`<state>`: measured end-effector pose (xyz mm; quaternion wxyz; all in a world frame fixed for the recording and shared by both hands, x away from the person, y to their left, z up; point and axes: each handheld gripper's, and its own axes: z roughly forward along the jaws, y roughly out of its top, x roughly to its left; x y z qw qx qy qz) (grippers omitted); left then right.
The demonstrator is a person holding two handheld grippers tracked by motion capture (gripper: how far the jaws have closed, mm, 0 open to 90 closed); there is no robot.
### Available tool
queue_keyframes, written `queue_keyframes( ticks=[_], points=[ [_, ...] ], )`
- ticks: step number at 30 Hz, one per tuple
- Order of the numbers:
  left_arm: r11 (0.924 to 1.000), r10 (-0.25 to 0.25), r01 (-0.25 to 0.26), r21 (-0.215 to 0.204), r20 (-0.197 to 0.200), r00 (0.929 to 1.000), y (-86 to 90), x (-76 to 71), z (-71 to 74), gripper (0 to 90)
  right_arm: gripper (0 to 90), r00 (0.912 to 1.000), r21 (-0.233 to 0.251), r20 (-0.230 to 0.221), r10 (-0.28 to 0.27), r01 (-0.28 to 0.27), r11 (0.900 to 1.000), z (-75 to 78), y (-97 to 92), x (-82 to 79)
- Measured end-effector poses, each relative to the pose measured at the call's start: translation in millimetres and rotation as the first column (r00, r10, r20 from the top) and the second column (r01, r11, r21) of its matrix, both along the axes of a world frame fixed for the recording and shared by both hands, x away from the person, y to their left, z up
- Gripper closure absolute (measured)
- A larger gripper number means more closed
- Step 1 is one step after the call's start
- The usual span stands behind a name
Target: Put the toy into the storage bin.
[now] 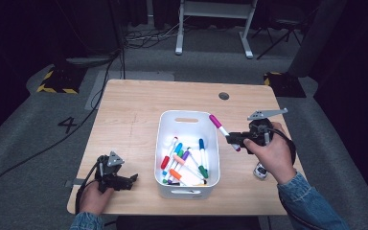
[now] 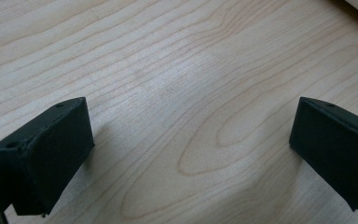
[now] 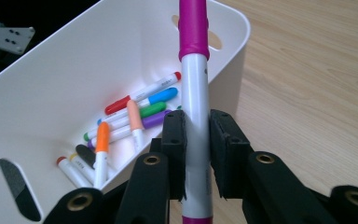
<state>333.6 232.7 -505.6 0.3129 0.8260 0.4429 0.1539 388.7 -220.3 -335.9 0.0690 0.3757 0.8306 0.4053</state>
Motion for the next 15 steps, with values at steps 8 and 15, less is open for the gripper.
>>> queue_keyframes(
  ticks=[8,15],
  points=[
    [1.0000,0.000,0.000,0.000,0.000,1.0000,0.0,0.0,0.0,0.0,77.0,0.9964,-0.007,0.000,0.084,-0.084,0.9964,3.9,17.4,-18.5],
    [1.0000,0.000,0.000,0.000,0.000,1.0000,0.0,0.0,0.0,0.0,77.0,0.9883,0.007,0.000,0.153,-0.153,0.9883,6.6,34.9,-32.7]
  ],
)
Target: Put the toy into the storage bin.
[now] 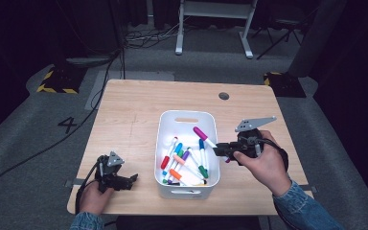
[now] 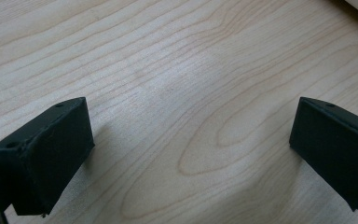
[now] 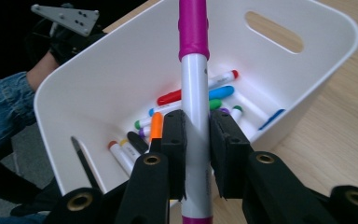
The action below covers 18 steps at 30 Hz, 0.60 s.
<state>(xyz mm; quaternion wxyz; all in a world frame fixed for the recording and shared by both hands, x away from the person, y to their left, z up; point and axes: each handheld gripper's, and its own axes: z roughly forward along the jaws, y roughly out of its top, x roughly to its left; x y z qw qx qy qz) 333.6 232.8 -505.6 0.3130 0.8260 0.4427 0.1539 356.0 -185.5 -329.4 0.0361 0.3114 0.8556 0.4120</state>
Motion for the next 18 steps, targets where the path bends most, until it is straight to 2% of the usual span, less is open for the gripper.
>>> queue_keyframes(
  ticks=[5,8,18],
  points=[
    [1.0000,0.000,0.000,0.000,-0.001,1.0000,0.0,0.0,0.1,0.0,77.0,0.9981,0.020,-0.026,0.056,-0.055,0.9983,-2.6,10.9,-5.8],
    [1.0000,0.000,0.000,0.000,0.000,1.0000,0.0,0.0,0.0,0.0,77.0,0.9971,0.019,-0.040,0.065,-0.064,0.9978,-2.1,16.7,-11.0],
    [1.0000,0.000,0.000,0.000,-0.001,1.0000,0.0,0.0,0.1,0.0,77.0,0.9856,0.044,-0.064,0.157,-0.154,0.9871,-5.9,32.9,-23.6]
  ],
)
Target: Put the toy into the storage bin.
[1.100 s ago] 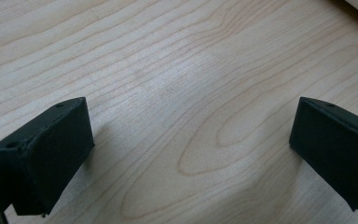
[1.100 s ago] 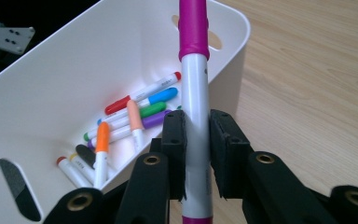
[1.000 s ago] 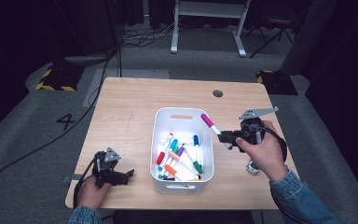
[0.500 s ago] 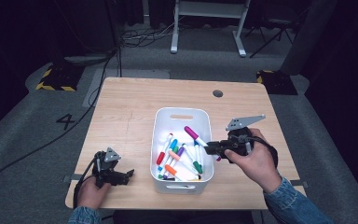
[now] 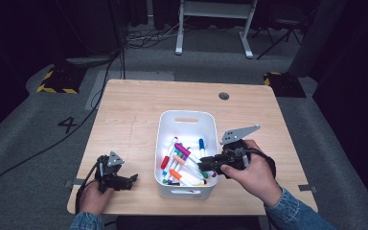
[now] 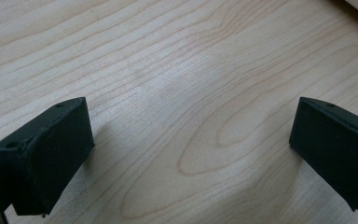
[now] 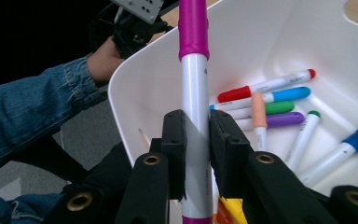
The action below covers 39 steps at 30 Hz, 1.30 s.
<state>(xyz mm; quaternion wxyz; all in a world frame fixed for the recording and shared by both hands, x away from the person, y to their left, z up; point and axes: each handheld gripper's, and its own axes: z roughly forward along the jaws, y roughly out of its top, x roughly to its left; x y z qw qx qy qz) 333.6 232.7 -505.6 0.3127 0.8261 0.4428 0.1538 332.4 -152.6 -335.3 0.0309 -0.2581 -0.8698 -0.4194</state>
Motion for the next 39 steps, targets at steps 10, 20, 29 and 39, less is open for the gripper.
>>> queue_keyframes(
  ticks=[10,20,29,39],
  points=[
    [1.0000,0.000,0.000,0.000,0.000,1.0000,0.0,0.0,0.0,0.0,77.0,0.9999,-0.029,-0.001,0.012,-0.012,0.9995,-6.6,5.5,-5.0],
    [1.0000,-0.001,0.001,0.000,-0.001,1.0000,0.0,0.0,0.0,0.0,77.0,0.9999,-0.096,0.003,0.016,-0.016,0.9953,-15.2,6.0,-8.1],
    [1.0000,-0.003,0.003,0.000,0.000,1.0000,0.1,0.1,0.0,0.0,77.0,0.9993,-0.133,0.031,0.022,-0.018,0.9910,-19.0,9.0,-10.4],
    [1.0000,0.000,0.000,0.000,0.000,1.0000,0.0,0.0,0.0,0.0,76.9,0.9988,-0.216,0.029,0.039,-0.032,0.9759,-25.7,17.5,-9.6]
  ],
)
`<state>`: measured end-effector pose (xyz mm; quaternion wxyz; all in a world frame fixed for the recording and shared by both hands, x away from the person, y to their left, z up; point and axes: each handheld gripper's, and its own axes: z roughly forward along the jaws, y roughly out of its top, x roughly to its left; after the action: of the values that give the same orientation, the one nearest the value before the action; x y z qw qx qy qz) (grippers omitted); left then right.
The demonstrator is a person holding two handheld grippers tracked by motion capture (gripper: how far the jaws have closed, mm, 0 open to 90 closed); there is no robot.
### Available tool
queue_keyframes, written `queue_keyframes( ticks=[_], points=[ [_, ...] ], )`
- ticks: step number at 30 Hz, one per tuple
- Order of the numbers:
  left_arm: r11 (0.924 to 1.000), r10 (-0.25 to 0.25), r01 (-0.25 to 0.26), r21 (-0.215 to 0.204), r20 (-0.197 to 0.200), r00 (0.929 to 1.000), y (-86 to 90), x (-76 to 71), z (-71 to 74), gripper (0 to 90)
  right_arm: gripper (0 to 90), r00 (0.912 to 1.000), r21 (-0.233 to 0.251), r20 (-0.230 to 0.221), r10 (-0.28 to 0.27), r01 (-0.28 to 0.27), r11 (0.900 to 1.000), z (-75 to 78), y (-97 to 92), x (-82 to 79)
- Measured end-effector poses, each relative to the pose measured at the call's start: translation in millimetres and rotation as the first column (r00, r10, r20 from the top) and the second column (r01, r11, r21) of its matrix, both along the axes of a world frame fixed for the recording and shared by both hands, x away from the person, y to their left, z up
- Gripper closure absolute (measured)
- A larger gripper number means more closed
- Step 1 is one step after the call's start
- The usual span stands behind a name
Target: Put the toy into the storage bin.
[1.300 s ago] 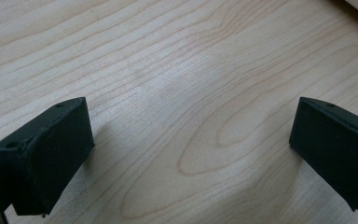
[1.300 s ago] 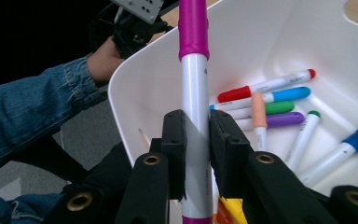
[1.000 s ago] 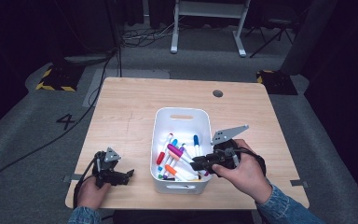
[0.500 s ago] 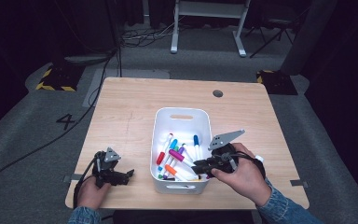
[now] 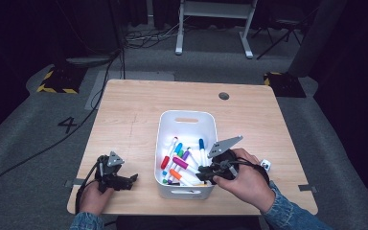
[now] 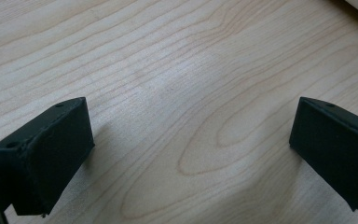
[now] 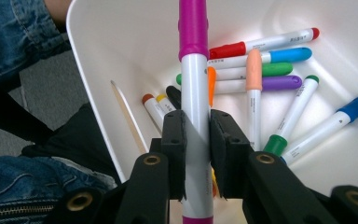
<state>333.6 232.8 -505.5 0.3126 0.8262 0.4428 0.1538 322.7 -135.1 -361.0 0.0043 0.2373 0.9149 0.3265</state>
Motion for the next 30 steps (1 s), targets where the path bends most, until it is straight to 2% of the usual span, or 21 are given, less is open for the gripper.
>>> queue_keyframes(
  ticks=[6,8,9,13,14,16,17,20,25,30],
  points=[
    [1.0000,-0.003,0.003,0.000,-0.001,1.0000,0.1,0.1,0.0,0.0,76.9,0.9998,-0.056,0.003,0.020,-0.020,0.9982,-4.1,7.2,1.4],
    [1.0000,0.000,0.000,0.000,0.000,1.0000,0.0,0.0,0.0,0.0,76.9,0.9992,-0.068,0.020,0.034,-0.033,0.9971,-5.1,8.4,3.1],
    [1.0000,0.000,0.000,-0.001,0.000,1.0000,0.0,0.0,0.0,0.0,76.9,0.9994,-0.062,0.013,0.032,-0.031,0.9976,-5.8,9.6,2.8],
    [1.0000,-0.001,0.001,-0.001,-0.001,1.0000,0.0,0.0,0.0,0.0,76.6,0.9992,-0.089,0.020,0.035,-0.033,0.9955,-8.0,11.8,4.1],
    [1.0000,0.000,0.000,-0.001,0.000,1.0000,0.0,0.0,0.0,0.0,73.9,0.9993,-0.094,0.014,0.036,-0.034,0.9950,-8.7,12.1,4.3],
    [1.0000,0.000,0.000,0.000,0.000,1.0000,0.0,0.0,0.0,0.0,61.6,0.9992,-0.082,0.018,0.035,-0.033,0.9961,-9.7,11.8,5.1],
    [1.0000,-0.001,0.001,-0.001,-0.001,1.0000,0.0,0.0,-0.1,0.0,54.8,1.0000,-0.049,0.006,-0.004,0.004,0.9988,-8.9,10.9,3.0],
    [1.0000,0.000,0.000,-0.001,0.000,1.0000,0.0,0.0,0.0,0.0,45.8,0.9996,0.006,0.022,-0.015,0.015,0.9999,-5.3,6.7,2.9],
    [1.0000,-0.003,0.003,0.000,0.000,1.0000,0.1,0.1,0.0,0.0,42.2,0.9953,0.052,0.089,-0.038,0.033,0.9981,5.5,-4.0,4.0],
    [1.0000,0.000,0.000,-0.001,0.002,1.0000,-0.1,0.3,-0.1,0.0,42.1,0.9901,0.072,0.120,-0.072,0.063,0.9954,12.9,-18.1,6.8]
  ],
)
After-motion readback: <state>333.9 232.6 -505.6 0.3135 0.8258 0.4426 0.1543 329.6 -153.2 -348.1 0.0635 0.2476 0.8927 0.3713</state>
